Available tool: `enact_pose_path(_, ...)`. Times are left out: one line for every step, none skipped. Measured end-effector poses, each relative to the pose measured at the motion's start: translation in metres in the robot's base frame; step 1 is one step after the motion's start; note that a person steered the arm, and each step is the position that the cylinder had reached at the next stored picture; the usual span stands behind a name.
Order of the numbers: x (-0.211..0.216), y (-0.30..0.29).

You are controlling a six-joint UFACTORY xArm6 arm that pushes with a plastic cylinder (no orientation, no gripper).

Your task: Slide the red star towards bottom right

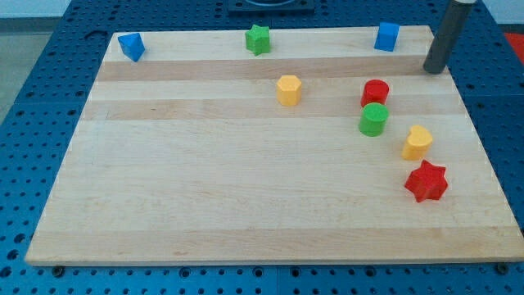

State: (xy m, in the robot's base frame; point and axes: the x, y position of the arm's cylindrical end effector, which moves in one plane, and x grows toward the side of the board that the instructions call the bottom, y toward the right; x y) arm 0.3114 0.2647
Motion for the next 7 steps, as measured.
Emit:
enact_pose_path(0.024, 0.004)
enact_pose_path(0.06, 0.037)
enact_pose_path(0.11, 0.048)
enact_pose_path(0.127, 0.047)
enact_pose_path(0.127, 0.047)
enact_pose_path(0.13, 0.061)
enact_pose_path(0.148, 0.064)
